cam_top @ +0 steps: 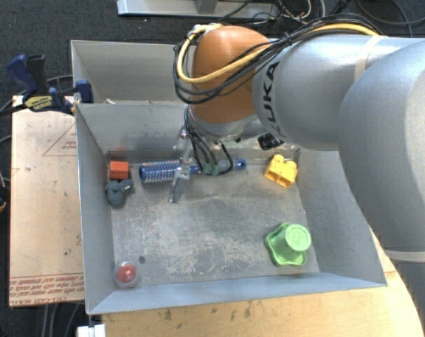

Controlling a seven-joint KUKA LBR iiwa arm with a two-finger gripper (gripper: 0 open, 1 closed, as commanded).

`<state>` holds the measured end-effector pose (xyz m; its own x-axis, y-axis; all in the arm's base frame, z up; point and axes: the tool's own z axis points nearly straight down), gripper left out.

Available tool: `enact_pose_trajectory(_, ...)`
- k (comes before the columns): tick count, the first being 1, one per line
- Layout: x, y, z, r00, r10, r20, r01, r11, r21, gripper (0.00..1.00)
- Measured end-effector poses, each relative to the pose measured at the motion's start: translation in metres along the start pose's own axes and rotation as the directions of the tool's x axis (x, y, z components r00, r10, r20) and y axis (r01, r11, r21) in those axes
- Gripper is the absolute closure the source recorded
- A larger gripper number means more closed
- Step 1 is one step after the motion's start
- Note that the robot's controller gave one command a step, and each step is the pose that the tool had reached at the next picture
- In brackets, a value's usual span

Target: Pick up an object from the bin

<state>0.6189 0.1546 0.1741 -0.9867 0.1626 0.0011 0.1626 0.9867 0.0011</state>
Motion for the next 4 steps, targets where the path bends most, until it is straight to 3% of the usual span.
enact_pose_trajectory(1, -0.007, 0.013, 0.024, 0.920, -0.392, 0.002, 0.392, 0.920, 0.000, 0.00)
enact_pose_trajectory(2, -0.025, 0.034, 0.096, 0.962, -0.274, 0.000, 0.274, 0.962, 0.000, 0.00)
enact_pose_trajectory(3, -0.027, 0.033, 0.092, 0.962, -0.273, 0.005, 0.273, 0.962, 0.000, 1.00)
enact_pose_trajectory(4, -0.022, 0.039, -0.069, 0.942, -0.336, 0.011, 0.337, 0.942, -0.001, 1.00)
